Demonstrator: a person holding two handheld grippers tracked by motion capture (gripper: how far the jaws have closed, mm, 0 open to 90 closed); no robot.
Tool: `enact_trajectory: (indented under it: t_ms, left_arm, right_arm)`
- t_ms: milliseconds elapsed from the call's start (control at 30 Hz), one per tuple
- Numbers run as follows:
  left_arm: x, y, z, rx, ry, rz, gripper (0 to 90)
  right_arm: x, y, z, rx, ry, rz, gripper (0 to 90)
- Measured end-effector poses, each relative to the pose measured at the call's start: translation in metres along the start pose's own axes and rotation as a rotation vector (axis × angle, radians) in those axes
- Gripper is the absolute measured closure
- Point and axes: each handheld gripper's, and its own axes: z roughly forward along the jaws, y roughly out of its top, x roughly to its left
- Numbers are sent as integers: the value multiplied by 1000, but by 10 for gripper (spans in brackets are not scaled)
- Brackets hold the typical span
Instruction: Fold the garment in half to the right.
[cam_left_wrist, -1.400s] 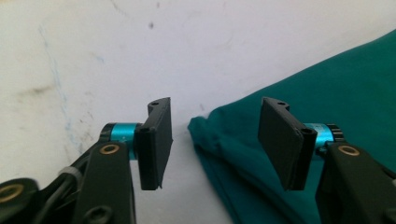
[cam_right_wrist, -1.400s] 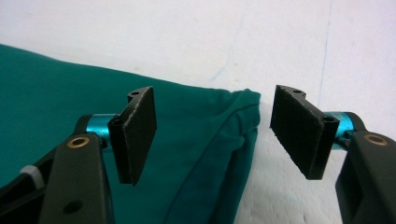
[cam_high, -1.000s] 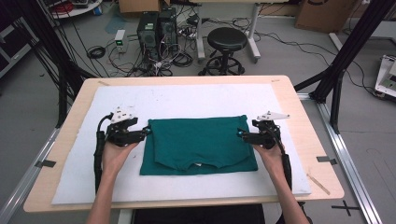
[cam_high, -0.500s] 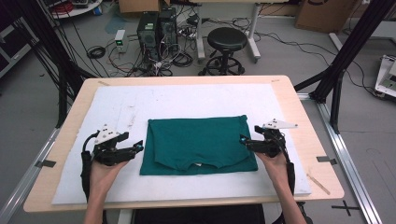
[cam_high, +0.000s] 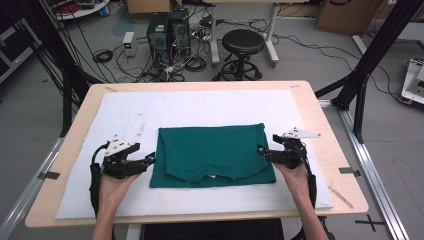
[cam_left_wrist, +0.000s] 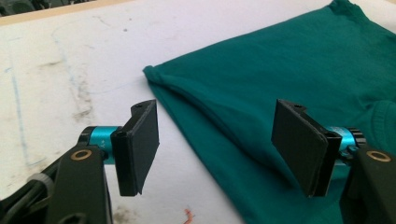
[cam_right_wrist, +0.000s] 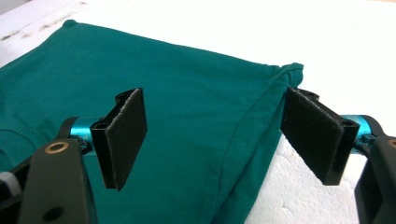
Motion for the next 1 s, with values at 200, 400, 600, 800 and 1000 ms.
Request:
enact_trajectory:
  t_ms: [200, 400, 600, 800, 1000]
  left_arm:
    - [-9, -2, 12, 35, -19, 4, 320]
    - [-17, -2, 19, 49, -13, -16, 288]
    - [-32, -5, 34, 111, 3, 13, 276]
    - [-40, -14, 43, 199, 59, 45, 273]
    - [-38, -26, 39, 223, 103, 25, 253]
  right_arm:
    - [-1, -1, 0, 5, 3, 8, 235]
    - [-1, -3, 3, 15, 5, 8, 238]
    - [2, -3, 6, 27, 13, 2, 239]
    - [2, -3, 6, 32, 17, 5, 240]
    - [1, -3, 6, 30, 16, 8, 241]
